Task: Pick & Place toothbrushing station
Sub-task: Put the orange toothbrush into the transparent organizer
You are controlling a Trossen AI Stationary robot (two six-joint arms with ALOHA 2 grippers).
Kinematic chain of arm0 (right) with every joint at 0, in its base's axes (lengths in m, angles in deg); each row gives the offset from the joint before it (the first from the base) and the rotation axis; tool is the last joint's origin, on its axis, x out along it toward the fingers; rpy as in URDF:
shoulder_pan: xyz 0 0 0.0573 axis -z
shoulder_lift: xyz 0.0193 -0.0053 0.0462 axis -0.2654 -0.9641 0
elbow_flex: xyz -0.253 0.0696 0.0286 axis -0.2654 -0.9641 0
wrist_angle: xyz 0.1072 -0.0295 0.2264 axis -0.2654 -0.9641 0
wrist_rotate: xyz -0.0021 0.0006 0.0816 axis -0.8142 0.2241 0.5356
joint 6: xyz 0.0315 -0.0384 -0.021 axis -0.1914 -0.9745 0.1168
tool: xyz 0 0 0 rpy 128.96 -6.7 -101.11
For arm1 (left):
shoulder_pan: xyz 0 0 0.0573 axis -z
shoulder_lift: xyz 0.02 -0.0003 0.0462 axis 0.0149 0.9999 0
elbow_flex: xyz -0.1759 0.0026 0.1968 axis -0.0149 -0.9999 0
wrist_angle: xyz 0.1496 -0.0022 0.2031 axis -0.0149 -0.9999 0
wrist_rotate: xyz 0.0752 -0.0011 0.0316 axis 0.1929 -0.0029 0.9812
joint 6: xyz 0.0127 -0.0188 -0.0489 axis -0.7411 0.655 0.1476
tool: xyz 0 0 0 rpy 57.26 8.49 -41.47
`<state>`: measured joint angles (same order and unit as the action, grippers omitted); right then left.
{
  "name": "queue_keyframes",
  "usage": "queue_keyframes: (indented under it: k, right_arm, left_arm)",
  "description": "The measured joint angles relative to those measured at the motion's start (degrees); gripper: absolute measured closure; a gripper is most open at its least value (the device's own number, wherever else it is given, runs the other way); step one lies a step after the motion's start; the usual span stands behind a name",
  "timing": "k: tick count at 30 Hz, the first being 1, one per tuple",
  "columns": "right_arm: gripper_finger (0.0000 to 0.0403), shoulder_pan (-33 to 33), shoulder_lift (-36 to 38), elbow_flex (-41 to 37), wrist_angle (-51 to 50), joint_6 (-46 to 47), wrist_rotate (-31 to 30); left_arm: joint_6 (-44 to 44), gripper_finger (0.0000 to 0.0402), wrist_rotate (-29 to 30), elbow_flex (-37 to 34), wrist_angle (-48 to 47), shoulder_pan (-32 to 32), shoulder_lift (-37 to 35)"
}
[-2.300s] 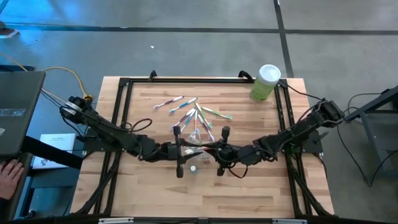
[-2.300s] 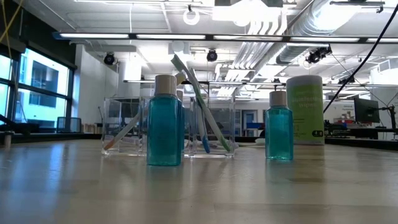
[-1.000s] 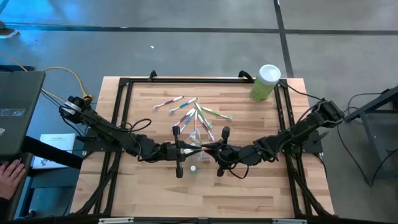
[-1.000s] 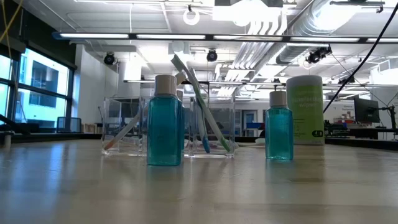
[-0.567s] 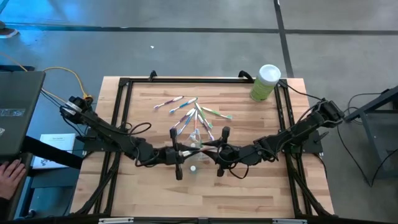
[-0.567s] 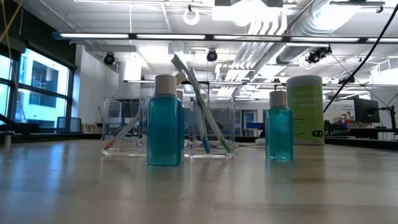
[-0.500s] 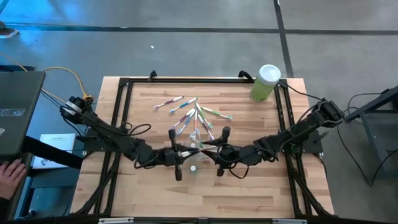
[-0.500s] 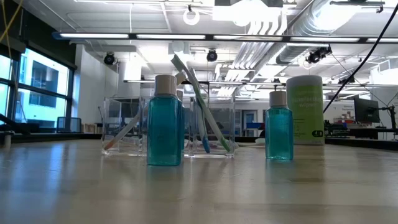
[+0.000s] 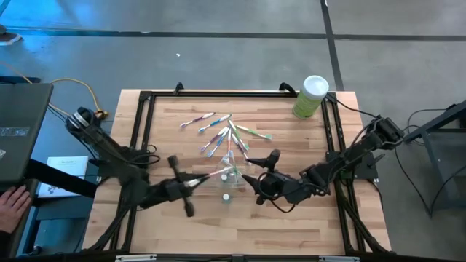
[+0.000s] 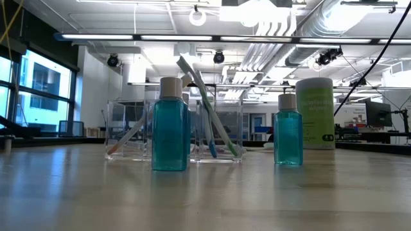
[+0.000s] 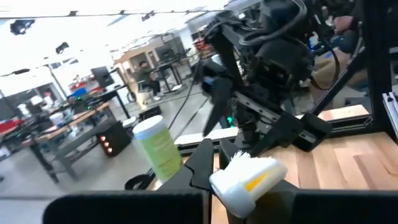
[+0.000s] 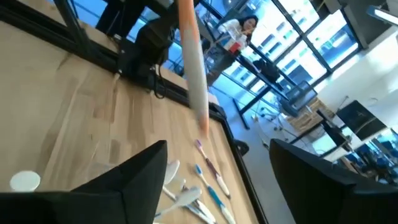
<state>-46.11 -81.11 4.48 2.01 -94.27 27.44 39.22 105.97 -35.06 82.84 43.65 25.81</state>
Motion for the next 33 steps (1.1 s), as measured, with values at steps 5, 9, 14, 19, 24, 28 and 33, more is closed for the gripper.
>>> queue_keyframes:
  k: [5,9,14,19,24,28,33]
  right_arm:
    - [0.0135,-0.2,1.0,-0.1,-4.8,4.9,-2.1]
    - [0.0141,0.6,1.3,-0.1,-9.0,9.3,-2.1]
    - [0.0146,2.4,1.4,-0.1,-13.0,13.3,-2.0]
    - [0.0147,4.0,1.4,-0.1,-16.1,16.7,-2.0]
    - [0.0147,5.3,1.4,-0.1,-18.7,19.5,1.5]
    - [0.0147,6.0,1.4,-0.1,-19.6,21.2,5.1]
    - [0.0147,6.1,1.4,-0.1,-19.8,21.4,5.7]
  left_arm:
    - [1.5,0.0397,9.1,0.0,-2.2,5.7,-5.4]
    - [0.6,0.0397,17.5,0.0,-2.2,8.9,-8.9]
    - [0.0,0.0397,23.7,0.1,-1.7,12.7,-12.6]
    - [0.8,0.0397,24.0,0.1,-0.3,15.7,-13.5]
    - [2.8,0.0397,24.2,0.1,-0.3,17.4,-13.0]
    - [4.7,0.0397,24.2,0.1,-0.3,19.1,-11.4]
    - [10.7,0.0397,24.2,0.1,-0.3,20.8,-10.4]
